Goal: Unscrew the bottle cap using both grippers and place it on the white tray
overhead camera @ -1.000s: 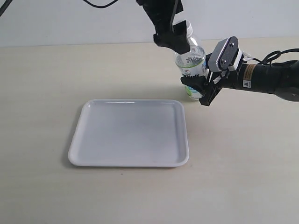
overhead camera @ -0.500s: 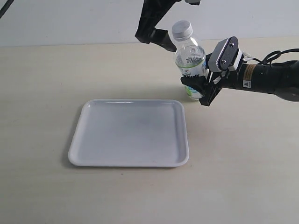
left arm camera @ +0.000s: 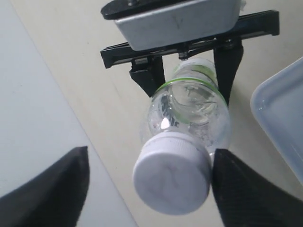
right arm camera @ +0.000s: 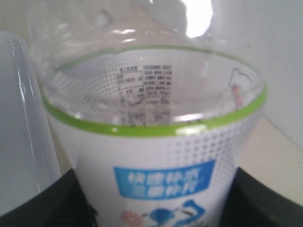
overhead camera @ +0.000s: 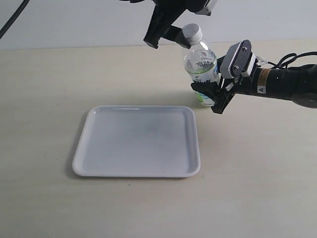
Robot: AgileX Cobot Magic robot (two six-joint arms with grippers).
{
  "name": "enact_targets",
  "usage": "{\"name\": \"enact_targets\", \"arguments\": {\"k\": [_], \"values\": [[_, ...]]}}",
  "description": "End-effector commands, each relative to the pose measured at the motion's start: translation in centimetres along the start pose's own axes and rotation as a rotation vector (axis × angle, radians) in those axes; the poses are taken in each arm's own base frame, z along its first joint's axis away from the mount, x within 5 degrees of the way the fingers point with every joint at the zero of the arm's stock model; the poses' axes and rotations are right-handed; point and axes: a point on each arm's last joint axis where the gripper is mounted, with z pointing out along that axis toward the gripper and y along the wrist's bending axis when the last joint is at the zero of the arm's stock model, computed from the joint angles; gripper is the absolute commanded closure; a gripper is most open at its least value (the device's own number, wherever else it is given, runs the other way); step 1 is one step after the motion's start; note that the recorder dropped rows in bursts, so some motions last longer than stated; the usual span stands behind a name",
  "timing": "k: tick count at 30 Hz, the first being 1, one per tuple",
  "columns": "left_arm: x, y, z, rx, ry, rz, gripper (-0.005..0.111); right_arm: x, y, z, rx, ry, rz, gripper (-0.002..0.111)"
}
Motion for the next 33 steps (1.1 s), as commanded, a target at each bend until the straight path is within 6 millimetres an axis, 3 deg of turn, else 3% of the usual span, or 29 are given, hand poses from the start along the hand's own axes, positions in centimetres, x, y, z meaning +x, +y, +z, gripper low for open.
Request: {"name": "enact_targets", "arguments": {"k": [1, 10, 17, 22, 27, 33], "values": [[-0.2, 0.1, -0.2, -0.003, -0.003, 0.004, 0.053, 1.5, 0.7, 0.0, -0.033, 0.094, -0.011, 0.108], [-0.1, -0.4, -0.2, 0.052, 0.007, 0.014, 0.058, 1.5, 0.7, 0.0, -0.033, 0.094, -0.011, 0.108], [-0.1, -0.5, -0.2, 0.062, 0.006, -0.044, 0.107, 1.5, 0.7, 0.0, -0.033, 0.094, -0.011, 0.108], [-0.1, -0.5, -0.2, 0.061, 0.005, -0.149, 0.107, 1.5, 0.7, 0.0, -0.033, 0.094, -0.011, 0.108], [-0.5, -0.7, -0.1, 0.076, 0.015, -0.360, 0.107, 1.5, 0.7, 0.0, -0.033, 0.094, -0.011, 0.108], [-1.3, -1.0, 0.2, 0.115, 0.112, -0.219, 0.107, 1.5, 0.7, 0.0, -0.034, 0.090, -0.011, 0.108]]}}
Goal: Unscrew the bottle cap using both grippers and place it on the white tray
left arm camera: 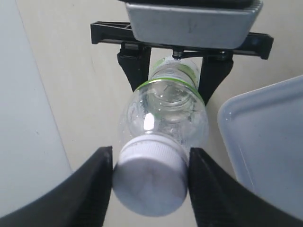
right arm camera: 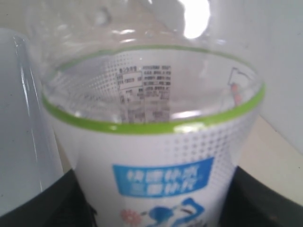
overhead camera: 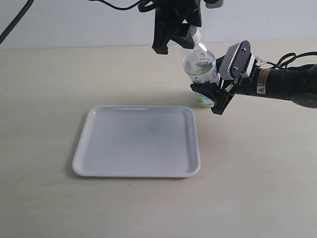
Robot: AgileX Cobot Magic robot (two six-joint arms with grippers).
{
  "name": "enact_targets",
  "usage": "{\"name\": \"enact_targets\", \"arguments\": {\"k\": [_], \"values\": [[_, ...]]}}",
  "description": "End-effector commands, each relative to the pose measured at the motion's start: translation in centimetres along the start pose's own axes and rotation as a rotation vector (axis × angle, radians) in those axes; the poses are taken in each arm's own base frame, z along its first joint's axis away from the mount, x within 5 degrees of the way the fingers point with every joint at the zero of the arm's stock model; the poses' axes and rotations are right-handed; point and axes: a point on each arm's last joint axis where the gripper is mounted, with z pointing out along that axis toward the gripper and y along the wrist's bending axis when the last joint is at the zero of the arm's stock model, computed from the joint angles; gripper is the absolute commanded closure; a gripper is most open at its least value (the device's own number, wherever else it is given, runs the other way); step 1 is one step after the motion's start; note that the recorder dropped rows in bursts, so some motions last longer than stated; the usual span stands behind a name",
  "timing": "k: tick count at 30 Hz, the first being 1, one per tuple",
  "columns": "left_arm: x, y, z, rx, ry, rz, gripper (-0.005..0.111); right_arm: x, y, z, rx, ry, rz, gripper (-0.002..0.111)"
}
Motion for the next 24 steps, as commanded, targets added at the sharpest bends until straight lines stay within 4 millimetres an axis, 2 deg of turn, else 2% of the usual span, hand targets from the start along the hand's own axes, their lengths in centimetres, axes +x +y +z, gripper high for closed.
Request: {"name": "enact_targets", "arguments": {"k": [1, 2, 5, 7, 11, 16, 22, 24], "values": [[0.0, -0.5, 0.0, 0.045, 0.037, 0.080, 0.104, 1.4, 0.6, 0.0, -0.028, 0.089, 0.006, 0.108], [0.0, -0.5, 0.0, 0.047, 0.037, 0.085, 0.097, 1.4, 0.6, 0.0, -0.029, 0.089, -0.008, 0.108], [0.0, -0.5, 0.0, 0.047, 0.036, 0.095, 0.063, 1.4, 0.6, 0.0, -0.032, 0.089, -0.039, 0.108], [-0.1, -0.4, -0.4, 0.039, 0.034, 0.117, 0.049, 1.4, 0.6, 0.0, -0.032, 0.089, -0.039, 0.108], [-0.3, -0.3, -1.3, 0.021, 0.034, 0.170, 0.051, 1.4, 0.6, 0.0, -0.032, 0.089, -0.039, 0.108], [-0.3, -0.2, -1.3, 0.019, 0.034, 0.170, 0.052, 1.4, 0.6, 0.0, -0.032, 0.089, -0.039, 0.108], [-0.1, -0.2, -1.2, 0.020, 0.048, 0.176, 0.067, 1.4, 0.6, 0.0, -0.032, 0.087, -0.039, 0.108], [-0.1, -0.3, -0.9, 0.026, 0.049, 0.175, 0.068, 1.4, 0.6, 0.0, -0.032, 0.087, -0.039, 0.108]]}}
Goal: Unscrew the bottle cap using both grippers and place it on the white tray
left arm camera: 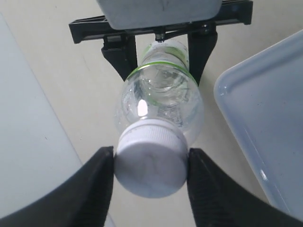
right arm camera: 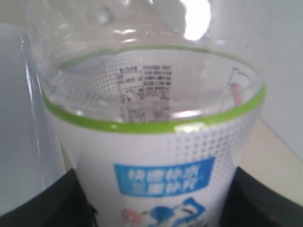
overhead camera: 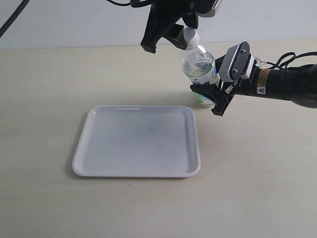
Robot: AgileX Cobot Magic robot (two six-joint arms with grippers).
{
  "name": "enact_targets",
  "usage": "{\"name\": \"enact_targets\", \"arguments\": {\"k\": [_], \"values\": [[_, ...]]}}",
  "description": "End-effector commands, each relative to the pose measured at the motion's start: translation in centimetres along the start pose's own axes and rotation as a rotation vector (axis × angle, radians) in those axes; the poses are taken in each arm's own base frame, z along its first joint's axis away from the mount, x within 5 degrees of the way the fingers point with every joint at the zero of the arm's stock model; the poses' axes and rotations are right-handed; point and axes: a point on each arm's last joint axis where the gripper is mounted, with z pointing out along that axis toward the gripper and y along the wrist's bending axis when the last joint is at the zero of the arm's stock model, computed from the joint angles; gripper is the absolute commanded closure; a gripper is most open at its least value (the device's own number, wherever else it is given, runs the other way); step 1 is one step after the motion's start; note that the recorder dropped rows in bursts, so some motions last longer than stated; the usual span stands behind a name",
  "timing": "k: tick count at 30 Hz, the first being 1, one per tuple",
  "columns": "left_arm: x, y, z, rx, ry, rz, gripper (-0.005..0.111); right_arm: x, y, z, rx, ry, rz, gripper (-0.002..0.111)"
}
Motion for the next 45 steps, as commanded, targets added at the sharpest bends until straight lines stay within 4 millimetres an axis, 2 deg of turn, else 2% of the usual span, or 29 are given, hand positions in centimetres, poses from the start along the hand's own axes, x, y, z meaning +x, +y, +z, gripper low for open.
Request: {"name": "enact_targets", "arguments": {"k": [1, 4, 6, 9, 10, 22, 34, 40, 45], "values": [[-0.16, -0.07, -0.10, 0.005, 0.002, 0.007, 0.067, 1.45, 0.65, -0.01, -0.028, 0.091, 0.000, 0.108], [-0.13, -0.10, 0.10, 0.009, 0.003, 0.007, 0.068, 1.45, 0.65, -0.01, -0.028, 0.091, 0.000, 0.108], [-0.13, -0.10, 0.10, 0.009, 0.003, -0.006, 0.075, 1.43, 0.65, -0.01, -0.028, 0.089, 0.000, 0.108], [-0.10, -0.09, 0.10, 0.006, 0.006, -0.078, 0.103, 1.35, 0.67, 0.00, -0.030, 0.081, 0.000, 0.108], [-0.10, -0.09, 0.10, 0.006, 0.006, -0.107, 0.106, 1.35, 0.67, 0.00, -0.030, 0.081, 0.000, 0.108], [-0.11, -0.02, -0.09, -0.003, 0.007, -0.540, 0.107, 1.31, 0.67, 0.00, -0.031, 0.076, 0.002, 0.108], [-0.20, -0.16, -0.18, 0.014, 0.006, -1.101, 0.107, 1.26, 0.68, 0.00, -0.031, 0.071, 0.004, 0.108], [-0.20, -0.18, -0.18, 0.015, 0.010, -1.453, 0.107, 1.26, 0.68, 0.00, -0.031, 0.072, 0.011, 0.108], [-0.19, -0.41, -0.19, 0.033, 0.034, -1.630, 0.107, 1.26, 0.68, 0.00, -0.030, 0.072, 0.036, 0.108]]}}
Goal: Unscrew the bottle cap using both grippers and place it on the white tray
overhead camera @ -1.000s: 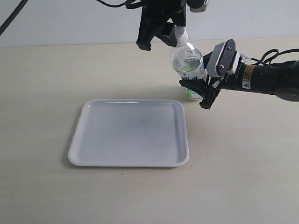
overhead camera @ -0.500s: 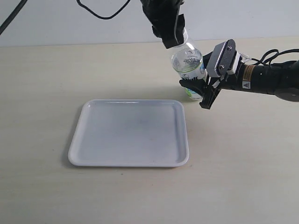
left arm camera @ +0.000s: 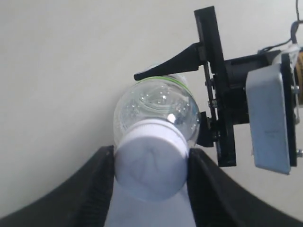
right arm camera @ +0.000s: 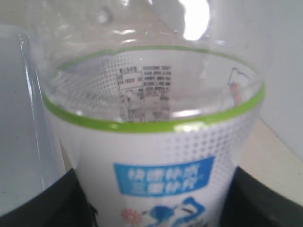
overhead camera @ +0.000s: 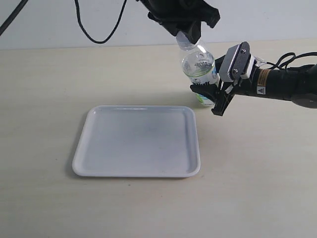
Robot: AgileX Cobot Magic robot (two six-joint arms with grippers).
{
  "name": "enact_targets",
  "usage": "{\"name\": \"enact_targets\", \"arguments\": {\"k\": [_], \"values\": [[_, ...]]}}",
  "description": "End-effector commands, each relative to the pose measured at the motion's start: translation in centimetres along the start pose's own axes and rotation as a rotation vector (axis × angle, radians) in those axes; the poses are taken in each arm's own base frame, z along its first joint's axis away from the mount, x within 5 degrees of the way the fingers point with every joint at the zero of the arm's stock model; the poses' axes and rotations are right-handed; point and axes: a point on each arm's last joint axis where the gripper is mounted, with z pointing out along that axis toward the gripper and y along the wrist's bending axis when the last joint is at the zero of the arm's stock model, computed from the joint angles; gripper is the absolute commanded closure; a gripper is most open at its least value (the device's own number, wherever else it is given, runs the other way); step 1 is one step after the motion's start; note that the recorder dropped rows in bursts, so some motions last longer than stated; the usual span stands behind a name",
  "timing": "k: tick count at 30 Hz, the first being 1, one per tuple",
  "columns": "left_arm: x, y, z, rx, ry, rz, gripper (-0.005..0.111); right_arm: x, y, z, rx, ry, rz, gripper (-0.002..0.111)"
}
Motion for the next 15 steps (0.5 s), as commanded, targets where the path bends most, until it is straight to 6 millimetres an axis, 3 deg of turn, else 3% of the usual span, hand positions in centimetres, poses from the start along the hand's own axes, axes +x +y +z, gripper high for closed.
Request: {"name": "enact_targets", "arguments": {"k": [1, 15], "values": [[0.4, -0.3, -0.2, 0.005, 0.042, -0.185, 0.107, 1.3, 0.7, 0.0, -0.030, 0.072, 0.033, 0.108], [0.3, -1.3, -0.3, 0.157, 0.082, -0.657, 0.107, 1.1, 0.7, 0.0, -0.032, 0.050, 0.045, 0.108]]}}
